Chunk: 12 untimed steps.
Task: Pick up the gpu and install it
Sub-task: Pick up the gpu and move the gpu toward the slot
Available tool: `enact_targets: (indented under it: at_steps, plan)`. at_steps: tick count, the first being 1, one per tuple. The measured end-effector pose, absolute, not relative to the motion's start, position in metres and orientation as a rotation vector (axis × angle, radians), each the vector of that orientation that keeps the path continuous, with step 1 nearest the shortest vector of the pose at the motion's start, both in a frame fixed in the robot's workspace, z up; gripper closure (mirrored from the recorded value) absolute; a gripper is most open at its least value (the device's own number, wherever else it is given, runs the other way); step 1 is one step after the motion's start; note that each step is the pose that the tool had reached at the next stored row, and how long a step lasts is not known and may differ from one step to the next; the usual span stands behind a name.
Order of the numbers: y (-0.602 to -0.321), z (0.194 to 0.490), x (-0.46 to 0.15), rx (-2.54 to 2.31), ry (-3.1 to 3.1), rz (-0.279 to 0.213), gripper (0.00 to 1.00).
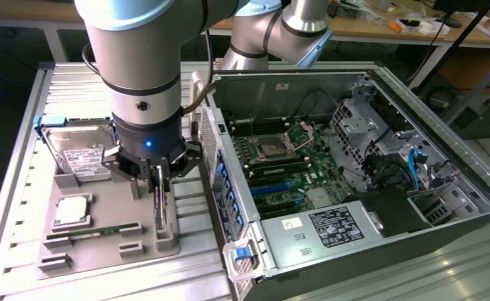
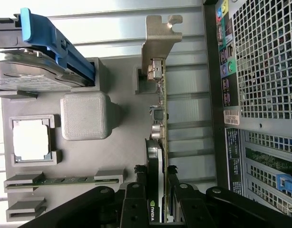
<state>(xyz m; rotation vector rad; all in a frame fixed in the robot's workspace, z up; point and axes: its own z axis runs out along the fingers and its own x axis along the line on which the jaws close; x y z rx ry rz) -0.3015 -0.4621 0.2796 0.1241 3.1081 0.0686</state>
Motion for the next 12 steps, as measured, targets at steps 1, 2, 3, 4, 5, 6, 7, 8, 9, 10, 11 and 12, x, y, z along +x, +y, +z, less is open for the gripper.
enact_targets:
  at_steps: [1, 2, 3, 4, 5, 6, 7, 8, 9, 10, 11, 12]
  plan:
    - [-0.4621, 0.2797, -0.3015, 0.124, 3.108, 0.069, 0.73]
    - [-0.4621, 0.2801, -0.3015, 0.124, 3.108, 0.068, 0.73]
    - [-0.4621, 0.2806, -0.3015, 0.124, 3.108, 0.068, 0.73]
    - [-0.4621, 0.2811, -0.3015, 0.124, 3.108, 0.068, 0.73]
    - [-0.4621, 0.2817, -0.3015, 0.124, 3.108, 0.068, 0.73]
    - [-0.4621, 0.2824, -0.3015, 0.124, 3.108, 0.068, 0.73]
    - [-0.4621, 0.2831, -0.3015, 0.124, 3.108, 0.068, 0.73]
    - [-0.4621, 0.2838, -0.3015, 0.124, 3.108, 0.068, 0.73]
    - [-0.4621, 0.2848, -0.3015, 0.124, 3.108, 0.069, 0.73]
    - [-0.4621, 0.2856, -0.3015, 0.124, 3.108, 0.069, 0.73]
    - [-0.4621, 0.2864, -0.3015, 0.124, 3.108, 0.068, 0.73]
    - [-0.4621, 0.2871, -0.3015, 0.124, 3.108, 0.069, 0.73]
